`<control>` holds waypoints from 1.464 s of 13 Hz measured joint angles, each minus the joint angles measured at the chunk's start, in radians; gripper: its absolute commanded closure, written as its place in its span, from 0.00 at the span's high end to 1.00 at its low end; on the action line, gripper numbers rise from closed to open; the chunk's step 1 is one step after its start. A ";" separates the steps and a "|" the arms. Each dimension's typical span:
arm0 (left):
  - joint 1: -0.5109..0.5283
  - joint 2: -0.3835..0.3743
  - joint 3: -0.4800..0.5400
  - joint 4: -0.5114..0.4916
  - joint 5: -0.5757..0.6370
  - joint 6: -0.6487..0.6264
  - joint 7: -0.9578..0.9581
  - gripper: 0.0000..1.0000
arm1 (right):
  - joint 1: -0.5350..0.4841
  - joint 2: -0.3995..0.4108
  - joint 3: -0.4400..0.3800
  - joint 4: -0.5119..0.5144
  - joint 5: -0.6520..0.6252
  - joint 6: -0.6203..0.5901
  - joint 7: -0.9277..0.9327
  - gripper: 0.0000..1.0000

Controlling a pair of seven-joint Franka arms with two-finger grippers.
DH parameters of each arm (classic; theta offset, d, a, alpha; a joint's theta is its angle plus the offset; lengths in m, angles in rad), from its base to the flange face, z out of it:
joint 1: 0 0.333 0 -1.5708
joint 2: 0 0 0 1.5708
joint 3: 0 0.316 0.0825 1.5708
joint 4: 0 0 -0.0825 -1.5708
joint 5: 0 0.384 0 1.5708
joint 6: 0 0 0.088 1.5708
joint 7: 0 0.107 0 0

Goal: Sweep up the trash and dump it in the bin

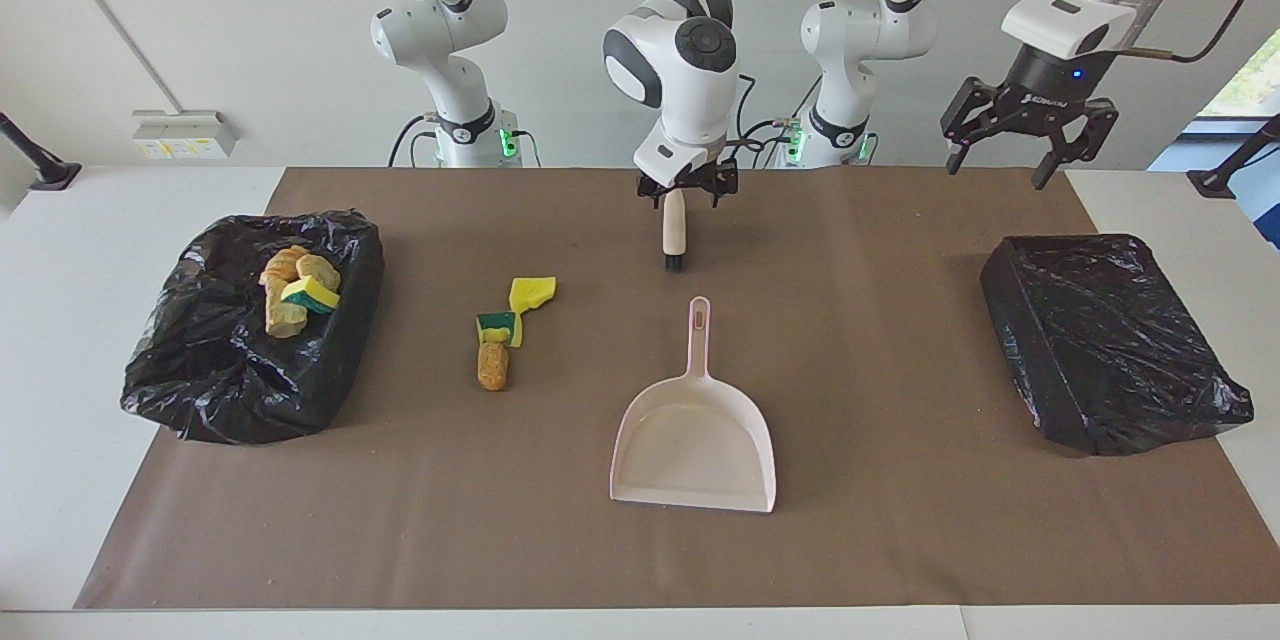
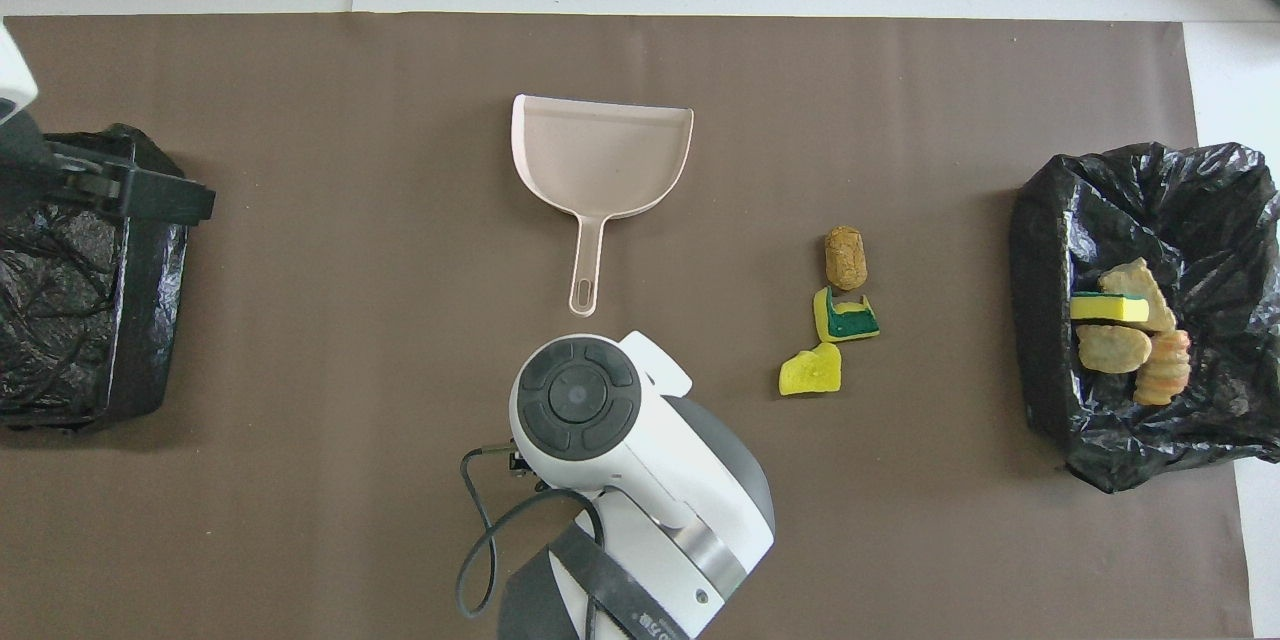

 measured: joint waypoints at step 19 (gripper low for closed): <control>-0.413 0.410 -0.003 -0.203 0.104 0.595 -0.483 0.83 | 0.156 -0.189 -0.009 -0.447 0.198 0.214 0.004 0.00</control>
